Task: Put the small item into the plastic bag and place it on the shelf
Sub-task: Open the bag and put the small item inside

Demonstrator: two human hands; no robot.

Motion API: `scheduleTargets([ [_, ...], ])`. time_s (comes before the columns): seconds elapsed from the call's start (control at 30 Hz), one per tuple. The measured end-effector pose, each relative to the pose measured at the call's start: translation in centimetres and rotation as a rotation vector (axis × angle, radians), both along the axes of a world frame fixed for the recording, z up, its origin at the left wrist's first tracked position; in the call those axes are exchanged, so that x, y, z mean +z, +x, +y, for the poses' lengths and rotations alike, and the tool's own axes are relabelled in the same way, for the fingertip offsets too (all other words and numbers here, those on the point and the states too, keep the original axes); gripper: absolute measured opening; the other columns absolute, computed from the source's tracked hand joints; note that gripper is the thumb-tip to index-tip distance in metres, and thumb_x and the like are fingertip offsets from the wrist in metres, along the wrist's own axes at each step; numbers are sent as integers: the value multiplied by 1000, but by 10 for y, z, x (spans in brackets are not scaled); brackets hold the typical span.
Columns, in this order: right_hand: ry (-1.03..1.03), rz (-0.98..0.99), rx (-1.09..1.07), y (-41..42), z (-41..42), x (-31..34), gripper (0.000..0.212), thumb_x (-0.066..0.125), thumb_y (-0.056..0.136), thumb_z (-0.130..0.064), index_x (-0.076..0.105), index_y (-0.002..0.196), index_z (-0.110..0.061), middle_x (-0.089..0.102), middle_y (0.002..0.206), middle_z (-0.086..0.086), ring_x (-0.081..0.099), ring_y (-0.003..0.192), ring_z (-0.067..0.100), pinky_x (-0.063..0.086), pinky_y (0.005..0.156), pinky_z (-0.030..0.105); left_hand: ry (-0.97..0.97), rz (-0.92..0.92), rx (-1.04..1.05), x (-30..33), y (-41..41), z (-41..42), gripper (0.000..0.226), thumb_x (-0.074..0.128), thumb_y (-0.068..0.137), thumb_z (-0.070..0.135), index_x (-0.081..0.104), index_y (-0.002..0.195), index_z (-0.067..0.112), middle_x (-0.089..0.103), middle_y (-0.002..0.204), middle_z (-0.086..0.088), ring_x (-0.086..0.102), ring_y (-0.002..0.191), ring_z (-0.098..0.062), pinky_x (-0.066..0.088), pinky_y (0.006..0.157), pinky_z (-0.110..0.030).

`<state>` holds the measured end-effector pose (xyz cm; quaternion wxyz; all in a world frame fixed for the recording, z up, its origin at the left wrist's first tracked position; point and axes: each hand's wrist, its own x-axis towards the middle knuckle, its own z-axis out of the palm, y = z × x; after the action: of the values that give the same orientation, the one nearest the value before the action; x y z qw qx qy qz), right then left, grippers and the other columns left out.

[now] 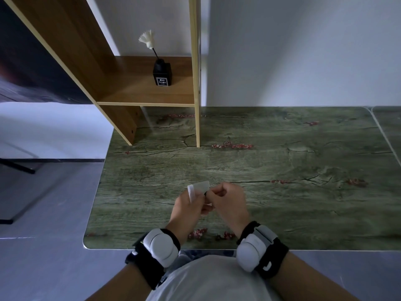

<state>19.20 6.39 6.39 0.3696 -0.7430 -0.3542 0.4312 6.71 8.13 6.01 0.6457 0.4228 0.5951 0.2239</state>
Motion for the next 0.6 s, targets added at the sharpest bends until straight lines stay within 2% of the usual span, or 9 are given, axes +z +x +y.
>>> scheduleTargets([
  [0.13, 4, 23, 22, 2, 1, -3, 3, 70, 79, -1, 70, 75, 0, 72, 68, 7, 62, 51, -1, 46, 46, 11, 11, 11, -12, -5, -1, 0, 29, 50, 95, 17, 72, 113, 11, 80, 94, -8, 78, 86, -24, 64, 81, -40],
  [0.23, -18, 47, 42, 5, 1, -3, 3, 73, 77, -5, 70, 77, -4, 73, 71, 12, 65, 57, 10, 53, 52, 22, 13, 19, -4, -7, -1, -1, 28, 51, 95, 15, 72, 113, 11, 81, 94, -7, 78, 84, -21, 63, 77, -35],
  [0.3, -45, 177, 49, 11, 4, -1, 5, 70, 80, -6, 69, 83, -2, 74, 75, 17, 66, 59, 19, 55, 55, 28, 8, 18, 20, -7, 0, -1, 24, 52, 95, 12, 72, 108, 9, 80, 89, -8, 77, 79, -20, 62, 73, -32],
  [0.4, -65, 292, -6, 29, 8, -2, 12, 62, 87, -7, 65, 91, 5, 71, 70, 16, 62, 57, 21, 51, 52, 30, -44, -3, 94, -6, -1, 2, 15, 57, 94, 6, 68, 104, 3, 75, 82, -12, 74, 70, -19, 61, 68, -30],
  [0.53, -130, 153, -111, 75, 12, -33, 12, 57, 92, -6, 62, 92, 5, 66, 60, 7, 54, 51, 21, 45, 46, 31, -102, 12, 122, -9, -7, 8, 19, 59, 93, 4, 66, 110, -3, 74, 82, -13, 75, 69, -19, 60, 62, -25],
  [0.6, -177, -54, -55, 97, 12, -58, 9, 59, 89, -10, 64, 93, -4, 68, 74, 6, 61, 61, 23, 52, 55, 35, -117, 39, 124, -12, -10, 10, 21, 59, 93, 4, 65, 111, -4, 74, 83, -13, 76, 68, -18, 59, 61, -24],
])
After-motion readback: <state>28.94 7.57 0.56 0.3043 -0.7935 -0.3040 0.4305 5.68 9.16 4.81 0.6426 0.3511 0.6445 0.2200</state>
